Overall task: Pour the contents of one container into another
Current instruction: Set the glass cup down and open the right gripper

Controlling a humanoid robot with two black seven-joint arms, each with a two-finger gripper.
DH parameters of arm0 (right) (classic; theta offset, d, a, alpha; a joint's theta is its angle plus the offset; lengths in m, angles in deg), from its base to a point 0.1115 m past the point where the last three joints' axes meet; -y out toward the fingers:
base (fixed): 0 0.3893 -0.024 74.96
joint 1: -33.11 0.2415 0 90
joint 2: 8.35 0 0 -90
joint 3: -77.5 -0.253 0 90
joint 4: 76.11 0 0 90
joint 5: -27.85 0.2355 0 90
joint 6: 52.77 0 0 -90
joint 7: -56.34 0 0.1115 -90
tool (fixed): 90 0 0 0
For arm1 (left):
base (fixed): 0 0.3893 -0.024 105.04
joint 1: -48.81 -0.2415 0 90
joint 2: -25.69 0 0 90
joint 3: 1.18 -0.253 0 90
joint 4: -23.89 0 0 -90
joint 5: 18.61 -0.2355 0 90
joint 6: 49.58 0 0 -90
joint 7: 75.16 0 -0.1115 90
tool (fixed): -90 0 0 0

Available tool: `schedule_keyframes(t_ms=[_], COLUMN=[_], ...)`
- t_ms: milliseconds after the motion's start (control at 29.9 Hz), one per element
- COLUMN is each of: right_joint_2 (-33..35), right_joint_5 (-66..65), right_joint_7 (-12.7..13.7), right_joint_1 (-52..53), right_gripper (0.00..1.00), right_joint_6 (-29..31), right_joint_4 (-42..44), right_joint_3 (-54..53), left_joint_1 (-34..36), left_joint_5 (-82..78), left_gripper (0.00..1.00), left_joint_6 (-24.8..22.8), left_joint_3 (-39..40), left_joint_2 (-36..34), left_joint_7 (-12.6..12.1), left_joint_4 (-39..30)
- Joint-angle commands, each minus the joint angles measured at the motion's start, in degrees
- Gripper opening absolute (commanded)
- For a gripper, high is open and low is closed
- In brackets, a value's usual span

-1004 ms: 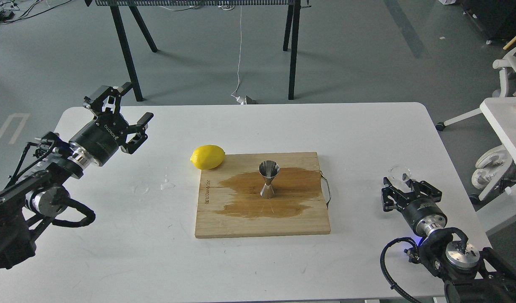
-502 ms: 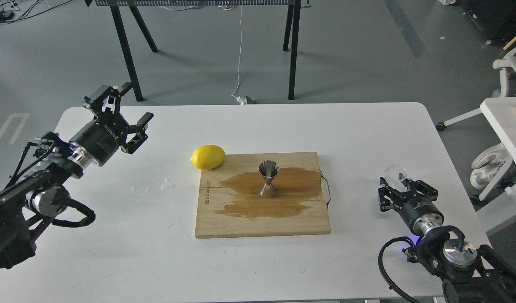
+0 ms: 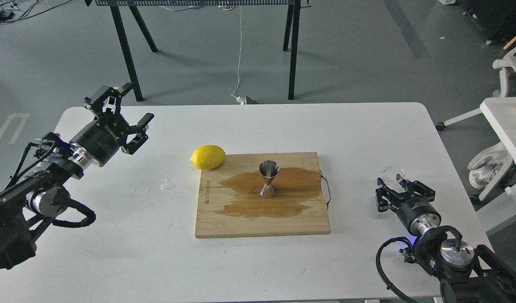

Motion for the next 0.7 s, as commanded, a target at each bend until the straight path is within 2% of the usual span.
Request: schedule_keyframes(t_ms=[0, 669], right_joint_2=[-0.03, -0.47], right_joint_5=[0.0, 0.0], right_joint_7=[-0.06, -0.23], right_joint_1=[0.09, 0.79], right_gripper=[0.98, 0.98], right_joint_6=[-0.06, -0.06], right_joint_4=[0.09, 0.27], right_joint_3=[0.0, 0.0], left_joint_1=[0.08, 0.08], left_joint_5=[0.0, 0.0], left_gripper=[0.9, 0.9], left_joint_6=[0.0, 0.0], left_joint_3=[0.04, 0.04], left_joint_2=[0.0, 0.0], left_joint_7=[0.0, 0.0], left_joint_4=[0.0, 0.0])
